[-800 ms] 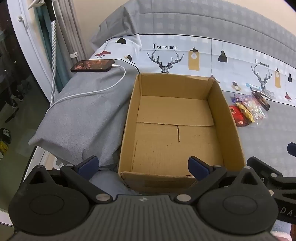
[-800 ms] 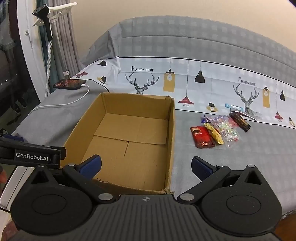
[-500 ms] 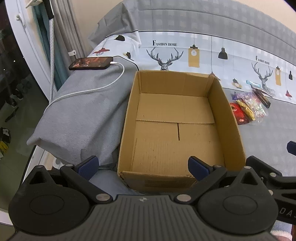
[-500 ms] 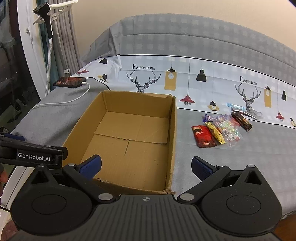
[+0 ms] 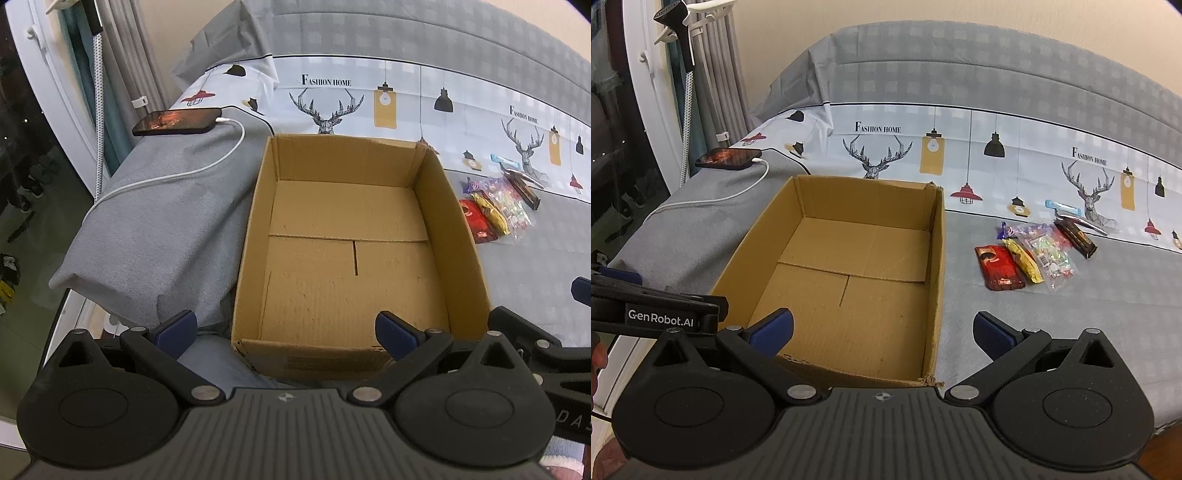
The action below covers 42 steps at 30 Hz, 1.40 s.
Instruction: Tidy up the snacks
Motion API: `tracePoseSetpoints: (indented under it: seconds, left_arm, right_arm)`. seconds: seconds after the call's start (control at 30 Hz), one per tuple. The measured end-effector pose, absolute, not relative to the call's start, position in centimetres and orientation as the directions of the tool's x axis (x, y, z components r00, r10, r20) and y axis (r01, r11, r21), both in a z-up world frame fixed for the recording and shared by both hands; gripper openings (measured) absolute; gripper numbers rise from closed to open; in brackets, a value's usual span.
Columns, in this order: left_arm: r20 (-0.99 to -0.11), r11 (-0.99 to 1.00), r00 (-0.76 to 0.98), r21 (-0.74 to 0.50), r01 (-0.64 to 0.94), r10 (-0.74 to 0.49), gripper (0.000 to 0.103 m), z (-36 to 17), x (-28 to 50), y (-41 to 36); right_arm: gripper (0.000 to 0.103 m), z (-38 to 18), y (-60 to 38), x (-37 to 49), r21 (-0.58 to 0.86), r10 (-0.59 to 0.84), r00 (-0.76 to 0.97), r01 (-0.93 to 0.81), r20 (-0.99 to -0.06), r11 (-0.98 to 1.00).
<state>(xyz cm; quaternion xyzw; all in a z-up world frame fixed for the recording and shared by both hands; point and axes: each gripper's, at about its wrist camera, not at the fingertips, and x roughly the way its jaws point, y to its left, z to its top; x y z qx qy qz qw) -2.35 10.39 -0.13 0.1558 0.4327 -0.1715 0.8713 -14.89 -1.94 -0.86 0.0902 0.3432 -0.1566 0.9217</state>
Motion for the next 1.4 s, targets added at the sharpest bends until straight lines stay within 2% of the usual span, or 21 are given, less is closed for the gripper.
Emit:
tracePoseSetpoints:
  seconds: [0.77,1.13,1.4]
  left_arm:
    - [-0.816,0.886,0.551,0.115,0.449,-0.173,0.103,-0.8,-2.0,10.4]
    - [-0.783,0.836,0.576,0.138,0.531,-0.237,0.102,-1.1,-1.2,9.2]
    - [-0.708,0.732,0.600,0.173,0.659,-0.372,0.102,0.0,0.6,7.1]
  right_arm:
    - [0.103,-1.3,-1.8,-14.6,0.039,-0.241,0.721,0.349,-0.650,0.936]
    - [0.103,-1.7,-2.7,-13.4,0.054,-0.246,0.700,0.376,-0.671,0.925]
    - [0.103,-2.3,-4.9,-12.1,0.046,-0.287,0.661,0.438,-0.694,0.898]
